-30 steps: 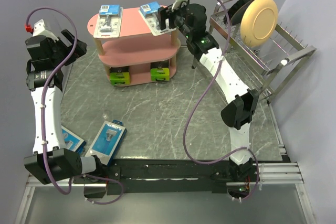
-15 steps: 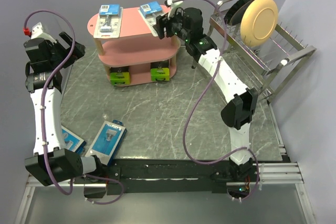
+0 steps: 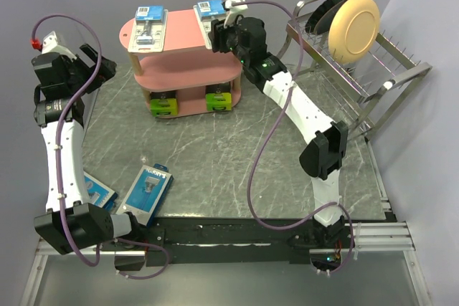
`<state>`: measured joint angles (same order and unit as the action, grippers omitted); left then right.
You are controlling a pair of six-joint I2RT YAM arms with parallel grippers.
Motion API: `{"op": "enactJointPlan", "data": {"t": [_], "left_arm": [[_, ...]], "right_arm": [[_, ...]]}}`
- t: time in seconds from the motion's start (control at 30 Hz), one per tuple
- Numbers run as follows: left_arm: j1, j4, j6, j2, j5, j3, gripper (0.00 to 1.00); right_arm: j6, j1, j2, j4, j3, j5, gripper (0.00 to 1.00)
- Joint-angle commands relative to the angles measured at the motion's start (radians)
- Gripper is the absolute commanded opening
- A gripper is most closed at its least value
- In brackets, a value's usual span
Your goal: Place and organize the shaving razors onto the shelf
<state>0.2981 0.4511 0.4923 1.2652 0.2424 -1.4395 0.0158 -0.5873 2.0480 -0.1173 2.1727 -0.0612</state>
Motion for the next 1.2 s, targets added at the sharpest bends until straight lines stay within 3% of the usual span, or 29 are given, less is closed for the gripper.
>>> {"op": "enactJointPlan", "data": {"t": [0.0,0.5,0.57,0.73,0.9,1.03,1.13,1.17], "left_arm": [[0.009,-0.045,0.014,-0.043,0.026,0.021,0.97],[0.024,-0.052,0.031,-0.07,0.032,0.047,0.97],[0.024,-0.049,0.031,-0.072,0.031,0.044,0.97],[0.027,-0.034,0.011,-0.075,0.026,0.041,0.97],[0.027,-0.014,-0.038,-0.086,0.035,0.07,0.97],[0.026,0.011,-0.197,-0.101,0.139,0.132,0.96],[0.026,0.05,-0.398,-0.118,0.271,0.213,0.96],[0.027,0.114,-0.469,-0.121,0.384,0.229,0.96]], "right_arm": [[-0.091,-0.042,0.024,-0.038,0.032,-0.164,0.5],[-0.119,-0.074,0.05,-0.024,0.064,-0.197,0.49],[-0.108,-0.08,0.057,-0.015,0.076,-0.193,0.53],[-0.082,-0.091,-0.006,0.021,0.101,-0.221,0.72],[-0.045,-0.092,-0.127,0.062,0.104,-0.255,0.76],[-0.022,-0.091,-0.27,0.065,0.021,-0.267,0.8],[-0.059,-0.094,-0.383,0.031,-0.132,-0.247,0.83],[-0.062,-0.095,-0.411,0.025,-0.236,-0.221,0.87]]}}
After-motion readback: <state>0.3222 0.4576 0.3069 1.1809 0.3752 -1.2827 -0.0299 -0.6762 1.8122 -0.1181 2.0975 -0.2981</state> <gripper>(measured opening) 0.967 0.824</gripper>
